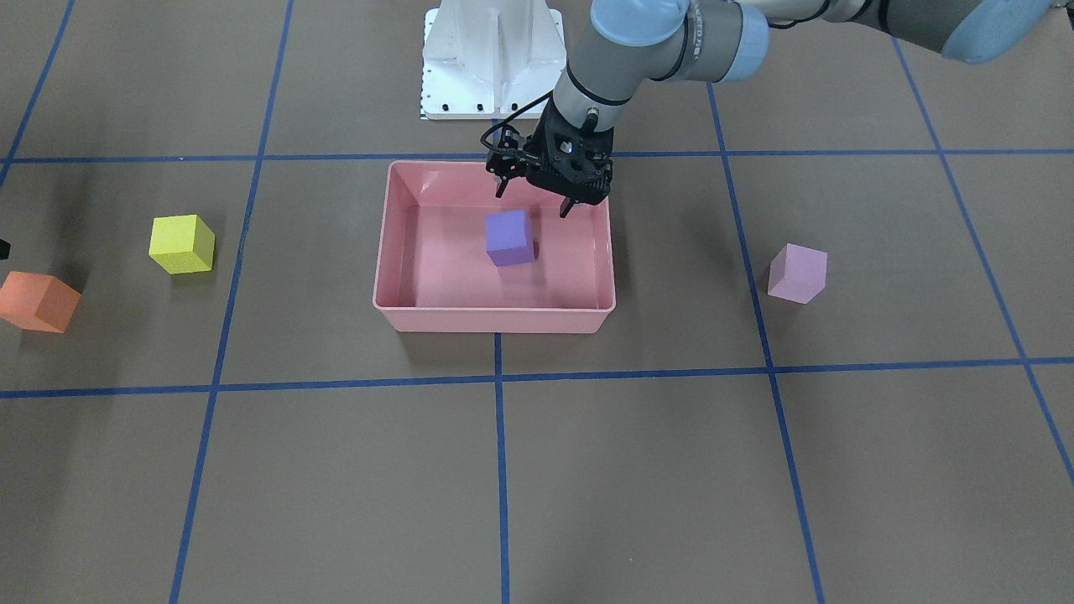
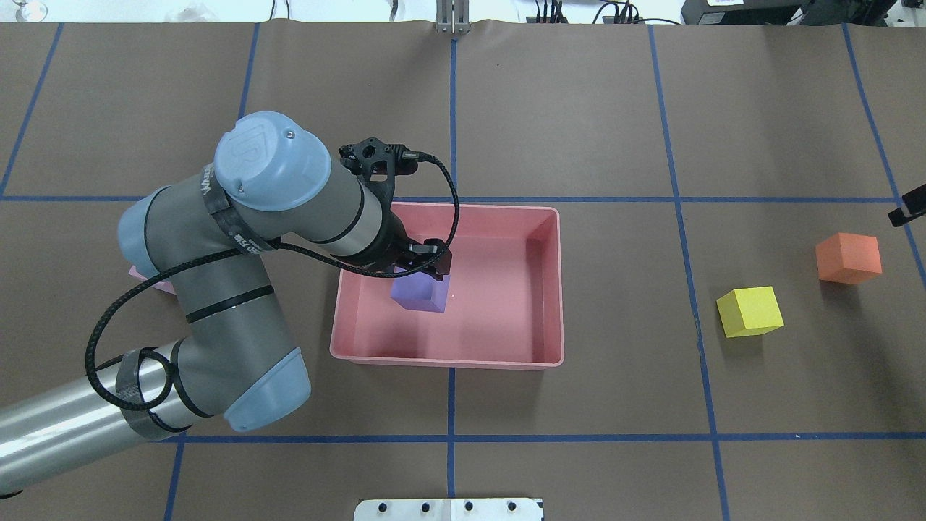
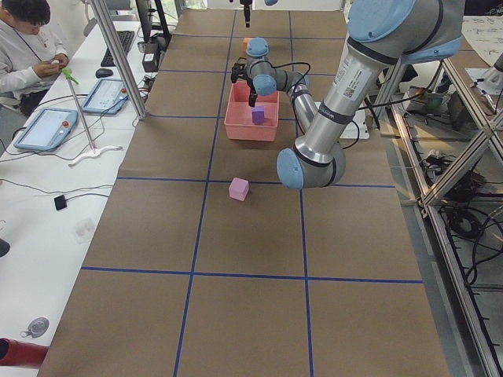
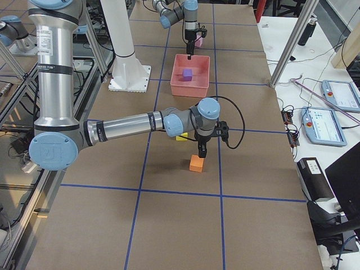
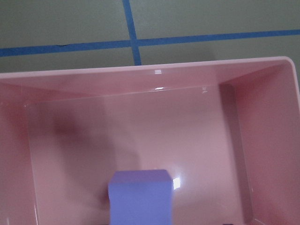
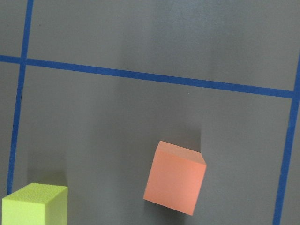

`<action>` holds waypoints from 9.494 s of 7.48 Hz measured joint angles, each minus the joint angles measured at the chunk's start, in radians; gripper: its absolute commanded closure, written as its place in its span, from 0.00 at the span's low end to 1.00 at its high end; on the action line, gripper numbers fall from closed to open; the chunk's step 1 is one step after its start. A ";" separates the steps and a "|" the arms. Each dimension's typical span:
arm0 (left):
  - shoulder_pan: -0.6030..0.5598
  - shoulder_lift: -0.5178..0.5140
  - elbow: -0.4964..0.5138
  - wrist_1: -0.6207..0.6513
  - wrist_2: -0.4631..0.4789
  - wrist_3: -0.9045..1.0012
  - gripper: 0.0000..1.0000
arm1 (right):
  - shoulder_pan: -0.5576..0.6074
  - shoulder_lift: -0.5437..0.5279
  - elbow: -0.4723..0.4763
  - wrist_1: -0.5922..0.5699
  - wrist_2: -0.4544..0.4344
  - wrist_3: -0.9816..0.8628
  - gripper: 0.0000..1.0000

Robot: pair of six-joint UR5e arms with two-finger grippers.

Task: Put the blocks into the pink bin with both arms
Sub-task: 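Release the purple cube into the bin while the right gripper approaches the orange cube, then lower the right gripper onto the orange cube and grasp it, then carry the orange cube with the right gripper into the pink bin, then release the orange cube with the right gripper while the left gripper grasps the lavender cube, then carry the lavender cube with the left gripper into the pink bin and release it, then withdraw the left gripper while the right gripper descends and grasps the yellow cube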

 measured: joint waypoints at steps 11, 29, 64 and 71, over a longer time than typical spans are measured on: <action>-0.674 0.537 0.037 0.002 -0.398 1.113 0.00 | -0.159 -0.036 -0.212 0.445 -0.213 0.321 0.03; -0.664 0.525 0.116 -0.019 -0.390 1.100 0.00 | -0.648 0.696 0.023 -0.201 -0.432 1.159 0.00; -0.124 -0.101 -0.082 0.481 -0.089 0.207 0.00 | -0.207 0.125 0.131 -0.067 -0.167 0.182 0.00; -0.439 0.242 -0.109 0.480 -0.215 0.873 0.00 | -0.445 -0.031 0.185 0.175 -0.311 0.448 0.00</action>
